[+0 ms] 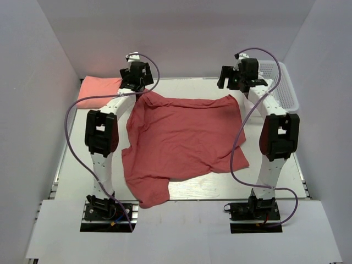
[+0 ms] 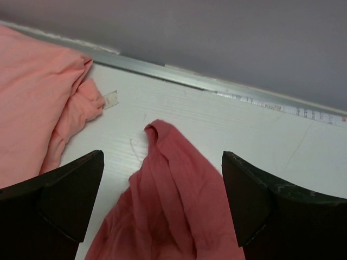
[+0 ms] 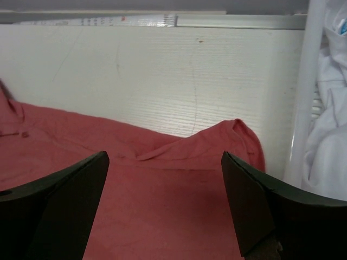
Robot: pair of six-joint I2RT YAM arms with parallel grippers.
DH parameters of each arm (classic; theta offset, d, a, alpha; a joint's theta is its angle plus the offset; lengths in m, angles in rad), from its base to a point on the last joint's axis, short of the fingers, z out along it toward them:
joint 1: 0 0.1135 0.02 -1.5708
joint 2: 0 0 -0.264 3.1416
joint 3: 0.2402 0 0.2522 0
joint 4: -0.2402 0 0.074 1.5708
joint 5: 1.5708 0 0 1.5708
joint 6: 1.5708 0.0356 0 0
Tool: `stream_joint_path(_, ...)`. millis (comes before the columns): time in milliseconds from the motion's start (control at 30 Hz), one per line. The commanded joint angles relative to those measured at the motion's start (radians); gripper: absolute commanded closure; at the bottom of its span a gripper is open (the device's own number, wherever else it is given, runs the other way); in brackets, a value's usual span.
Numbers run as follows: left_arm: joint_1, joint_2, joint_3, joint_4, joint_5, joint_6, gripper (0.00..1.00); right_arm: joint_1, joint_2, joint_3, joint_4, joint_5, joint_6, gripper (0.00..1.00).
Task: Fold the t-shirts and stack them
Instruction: Flatten out the tshirt
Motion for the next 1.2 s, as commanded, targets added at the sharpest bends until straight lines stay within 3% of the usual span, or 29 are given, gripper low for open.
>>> stream_joint_path(0,0.006,-0.156,-0.062,-0.079,0.029,-0.028,0.00,0.008,-0.090,-0.023,0.006,-0.096,-0.020,0.10)
stream_joint_path(167,-0.027,-0.265,-0.218,-0.089,0.205,-0.007,0.00,0.030,-0.197,-0.205,-0.020,-0.123,0.030,0.10)
stream_joint_path(233,-0.038,-0.265,-0.231,-0.105,0.351,0.011,0.00,0.030,-0.214,-0.247,-0.053,-0.087,0.058,0.10)
stream_joint_path(367,-0.049,-0.244,-0.278,-0.174,0.393,-0.020,0.00,0.028,-0.188,-0.322,-0.087,-0.035,0.082,0.10)
stream_joint_path(433,-0.058,-0.233,-0.327,-0.148,0.416,-0.029,0.00,0.007,-0.139,-0.284,-0.146,-0.021,0.078,0.10)
stream_joint_path(633,-0.058,-0.127,-0.291,-0.190,0.379,-0.040,0.00,0.027,0.008,-0.152,-0.187,0.015,0.084,0.10)
stream_joint_path(800,-0.049,-0.046,-0.246,-0.234,0.246,-0.049,0.00,0.028,0.154,-0.005,-0.220,0.034,0.084,0.10)
stream_joint_path(1033,-0.030,0.065,-0.142,-0.292,0.135,-0.069,0.00,0.028,0.396,0.294,-0.332,-0.012,0.100,0.10)
stream_joint_path(1167,-0.009,0.131,-0.054,-0.349,0.080,-0.095,0.00,0.030,0.441,0.359,-0.299,-0.093,0.109,0.10)
